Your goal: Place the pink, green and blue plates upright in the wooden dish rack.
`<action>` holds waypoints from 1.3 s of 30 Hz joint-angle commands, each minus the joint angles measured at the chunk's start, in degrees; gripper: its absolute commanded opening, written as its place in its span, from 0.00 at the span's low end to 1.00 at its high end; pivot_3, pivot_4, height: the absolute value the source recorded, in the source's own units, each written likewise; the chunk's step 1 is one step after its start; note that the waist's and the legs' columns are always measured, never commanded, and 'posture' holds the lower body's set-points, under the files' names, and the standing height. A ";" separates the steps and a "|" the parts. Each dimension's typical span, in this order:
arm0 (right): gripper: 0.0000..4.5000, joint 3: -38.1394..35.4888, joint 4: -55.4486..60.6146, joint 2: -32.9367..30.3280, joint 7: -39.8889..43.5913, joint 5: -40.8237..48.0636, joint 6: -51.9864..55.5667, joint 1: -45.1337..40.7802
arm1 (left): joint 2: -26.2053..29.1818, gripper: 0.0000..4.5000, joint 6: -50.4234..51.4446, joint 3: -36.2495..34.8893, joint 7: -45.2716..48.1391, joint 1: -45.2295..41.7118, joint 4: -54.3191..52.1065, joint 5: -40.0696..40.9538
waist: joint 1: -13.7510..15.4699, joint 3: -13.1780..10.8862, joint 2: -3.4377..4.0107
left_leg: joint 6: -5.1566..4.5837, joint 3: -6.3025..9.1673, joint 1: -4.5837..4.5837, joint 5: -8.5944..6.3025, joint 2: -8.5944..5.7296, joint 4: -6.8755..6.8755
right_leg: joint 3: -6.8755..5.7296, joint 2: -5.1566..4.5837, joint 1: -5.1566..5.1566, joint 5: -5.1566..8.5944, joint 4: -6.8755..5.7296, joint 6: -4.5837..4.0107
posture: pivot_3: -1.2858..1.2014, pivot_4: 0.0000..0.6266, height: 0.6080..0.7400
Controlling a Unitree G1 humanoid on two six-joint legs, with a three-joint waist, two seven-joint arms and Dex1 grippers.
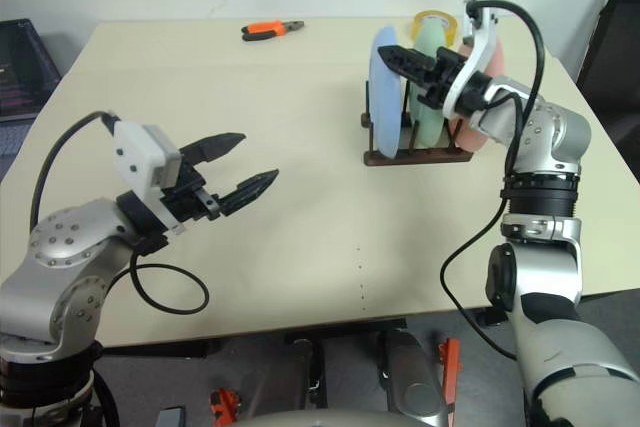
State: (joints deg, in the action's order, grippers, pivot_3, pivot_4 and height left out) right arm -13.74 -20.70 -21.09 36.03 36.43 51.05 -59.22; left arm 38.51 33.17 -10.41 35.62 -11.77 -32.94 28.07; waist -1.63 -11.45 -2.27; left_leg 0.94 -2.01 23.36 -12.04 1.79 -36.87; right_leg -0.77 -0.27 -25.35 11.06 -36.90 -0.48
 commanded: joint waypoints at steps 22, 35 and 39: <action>0.70 3.74 22.80 -21.37 14.35 2.36 3.05 2.16 | 4.05 0.81 0.05 -5.24 4.35 -2.94 0.92 4.27 | 0.18 -0.01 0.01 | -0.01 0.08 0.24 -0.01 0.00 0.00 | -0.11 -0.02 -0.21 0.08 0.06 -0.11 | 0.52 0.24 1.00; 0.70 -1.06 3.63 -43.60 39.00 -5.68 -19.07 22.85 | 22.02 0.81 2.35 -21.16 21.79 -3.68 17.71 11.67 | -0.26 -0.06 -0.03 | 0.00 0.01 0.24 -0.04 -0.13 0.01 | -0.17 -0.01 -0.29 0.31 0.10 -0.48 | 0.52 0.24 1.00; 0.70 -2.37 3.01 -43.05 39.75 -5.43 -20.70 23.43 | 25.42 0.81 2.18 -24.02 26.23 -1.62 21.08 11.59 | -0.36 -0.12 0.07 | 0.02 0.00 0.16 -0.05 -0.07 0.02 | -0.17 -0.01 -0.33 0.32 0.02 -0.50 | 0.52 0.24 1.00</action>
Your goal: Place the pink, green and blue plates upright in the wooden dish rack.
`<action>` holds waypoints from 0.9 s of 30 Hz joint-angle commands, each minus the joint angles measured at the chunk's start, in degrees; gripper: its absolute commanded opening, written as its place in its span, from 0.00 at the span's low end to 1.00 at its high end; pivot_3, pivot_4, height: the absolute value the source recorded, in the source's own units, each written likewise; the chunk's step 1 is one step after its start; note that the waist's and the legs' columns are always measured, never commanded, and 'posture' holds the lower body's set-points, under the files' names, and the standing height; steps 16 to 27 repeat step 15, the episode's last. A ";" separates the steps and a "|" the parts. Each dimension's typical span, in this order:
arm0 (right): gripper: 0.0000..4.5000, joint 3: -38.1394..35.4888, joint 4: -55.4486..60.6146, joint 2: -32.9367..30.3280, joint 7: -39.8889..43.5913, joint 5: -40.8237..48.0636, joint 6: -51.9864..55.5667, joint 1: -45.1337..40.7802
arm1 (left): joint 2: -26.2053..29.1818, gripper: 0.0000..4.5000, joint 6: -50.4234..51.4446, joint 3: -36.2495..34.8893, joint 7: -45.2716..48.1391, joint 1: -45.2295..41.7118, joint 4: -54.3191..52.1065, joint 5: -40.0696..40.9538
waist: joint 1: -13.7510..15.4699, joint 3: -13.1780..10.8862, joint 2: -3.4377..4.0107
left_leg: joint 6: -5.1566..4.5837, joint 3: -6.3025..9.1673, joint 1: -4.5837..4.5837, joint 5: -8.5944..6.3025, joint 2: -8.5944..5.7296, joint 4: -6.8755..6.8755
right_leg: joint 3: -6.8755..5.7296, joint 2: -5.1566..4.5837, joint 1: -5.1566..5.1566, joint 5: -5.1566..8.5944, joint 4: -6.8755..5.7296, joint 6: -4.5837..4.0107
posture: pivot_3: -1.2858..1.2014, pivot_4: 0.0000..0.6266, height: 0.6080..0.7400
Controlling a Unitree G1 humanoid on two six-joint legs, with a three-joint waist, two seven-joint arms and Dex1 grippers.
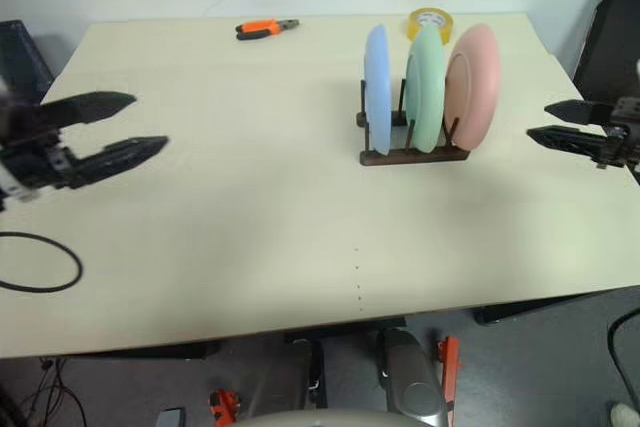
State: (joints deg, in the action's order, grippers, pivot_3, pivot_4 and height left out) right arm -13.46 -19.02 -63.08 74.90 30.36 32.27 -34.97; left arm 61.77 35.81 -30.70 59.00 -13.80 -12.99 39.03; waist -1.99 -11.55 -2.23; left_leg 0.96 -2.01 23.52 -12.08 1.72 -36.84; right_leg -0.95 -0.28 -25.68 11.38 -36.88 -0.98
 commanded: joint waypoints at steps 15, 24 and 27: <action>0.70 -3.81 13.77 4.07 -3.92 4.03 2.44 5.51 | 4.00 0.81 3.11 -8.62 4.26 5.05 -1.18 0.26 | 0.31 -0.02 0.03 | 0.11 -0.02 0.24 -0.06 0.10 0.01 | 0.02 -0.20 -0.17 0.05 0.00 0.00 | 0.52 0.24 1.00; 0.70 -3.81 13.77 4.07 -3.92 4.03 2.44 5.51 | 4.00 0.81 3.11 -8.62 4.26 5.05 -1.18 0.26 | 0.31 -0.02 0.03 | 0.11 -0.02 0.24 -0.06 0.10 0.01 | 0.02 -0.20 -0.17 0.05 0.00 0.00 | 0.52 0.24 1.00; 0.70 -3.81 13.77 4.07 -3.92 4.03 2.44 5.51 | 4.00 0.81 3.11 -8.62 4.26 5.05 -1.18 0.26 | 0.31 -0.02 0.03 | 0.11 -0.02 0.24 -0.06 0.10 0.01 | 0.02 -0.20 -0.17 0.05 0.00 0.00 | 0.52 0.24 1.00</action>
